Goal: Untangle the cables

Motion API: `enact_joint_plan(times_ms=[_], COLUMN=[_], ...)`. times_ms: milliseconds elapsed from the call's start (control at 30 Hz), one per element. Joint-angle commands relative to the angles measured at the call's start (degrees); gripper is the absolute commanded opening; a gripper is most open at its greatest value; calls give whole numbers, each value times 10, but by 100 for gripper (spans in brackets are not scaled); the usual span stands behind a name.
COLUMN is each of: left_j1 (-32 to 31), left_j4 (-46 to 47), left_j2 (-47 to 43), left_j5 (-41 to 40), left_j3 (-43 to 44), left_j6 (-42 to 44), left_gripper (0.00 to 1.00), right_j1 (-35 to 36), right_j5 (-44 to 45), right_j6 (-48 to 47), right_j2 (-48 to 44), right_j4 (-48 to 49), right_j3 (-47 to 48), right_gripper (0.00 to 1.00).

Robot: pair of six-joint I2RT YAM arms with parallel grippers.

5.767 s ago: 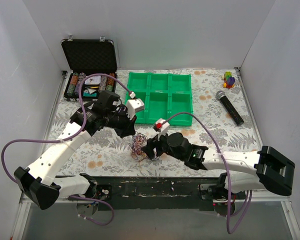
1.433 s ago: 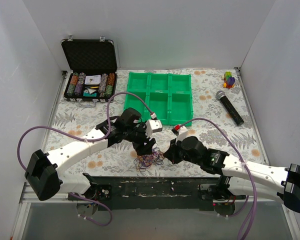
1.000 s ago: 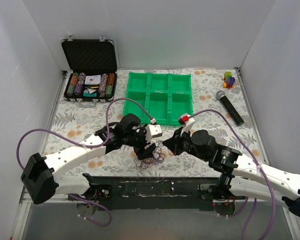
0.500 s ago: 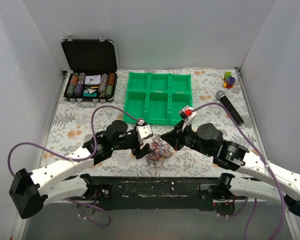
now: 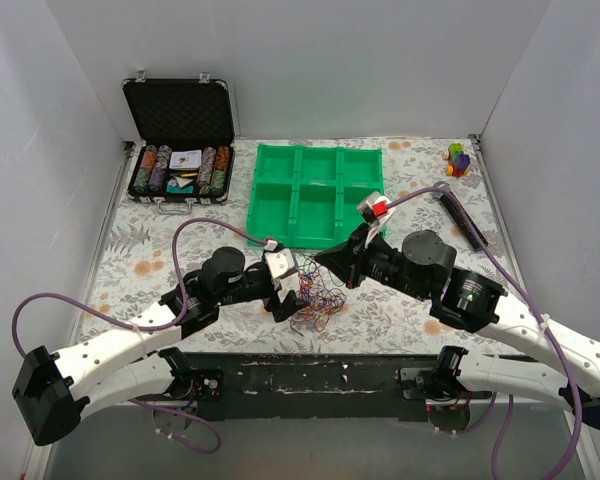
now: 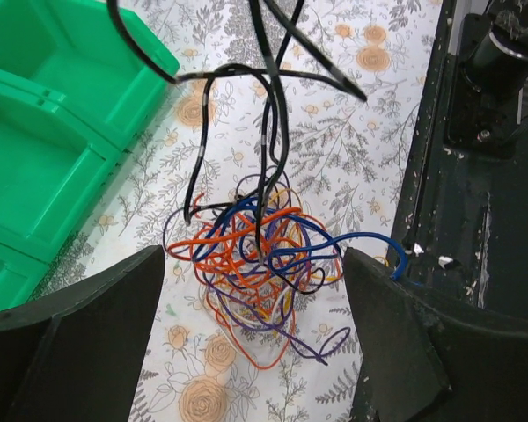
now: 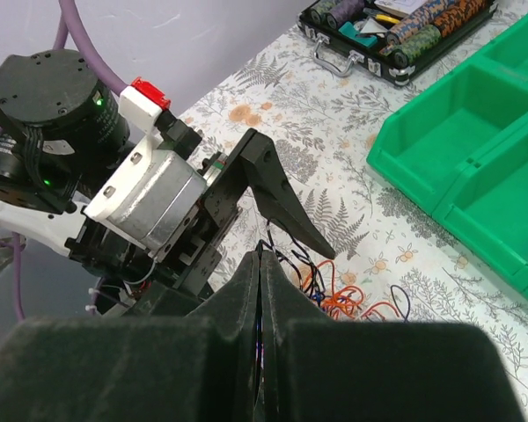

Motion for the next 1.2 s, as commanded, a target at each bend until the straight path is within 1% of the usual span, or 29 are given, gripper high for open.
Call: enact_joint_plan(times_ms=[0,133,233,333,400,433,467,500,533,567,633,700,767,867,1167], left_j1=[-4,-4,-4,-4,-4,-4,-4,-4,-4,-5,-6,-6,-6,-7,-9], left_j4=[56,61,65,76,85,89,90,90,90,90,90,89,84,76,44], left_j2=[0,-3,-7,3,17,23,29,33,38,40,40,32,21,2,-61], left_j5=[-20,-18,-15,-21,-22,-21,-19,-17,-16,-19,-21,-22,-26,-34,-51], left_j3=[-13,-19,-23,-21,-15,-12,-9,-6,-3,-2,-6,-15,-24,-37,-82], left_j6=[-23,-13,-14,-23,-28,-30,-30,-32,-34,-36,-36,-31,-25,-20,2], left_gripper=[83,83,82,75,67,59,49,36,26,18,10,4,0,0,0], right_j1=[1,0,0,0,0,0,0,0,0,0,0,1,0,0,0], right_j5=[-9,-5,-17,-33,-38,-38,-36,-31,-29,-24,-14,2,16,36,61], right_j6=[-26,-39,-39,-34,-30,-30,-31,-33,-37,-40,-53,-66,-81,-100,-133], right_j2=[4,4,3,7,9,9,9,8,8,7,9,7,8,8,16], right_j4=[22,19,31,42,50,50,51,52,51,48,41,31,20,10,-6], right_j3=[64,99,109,109,107,108,110,110,115,122,138,156,177,203,248], right_gripper=[1,1,1,1,1,1,1,1,1,1,1,1,1,1,1])
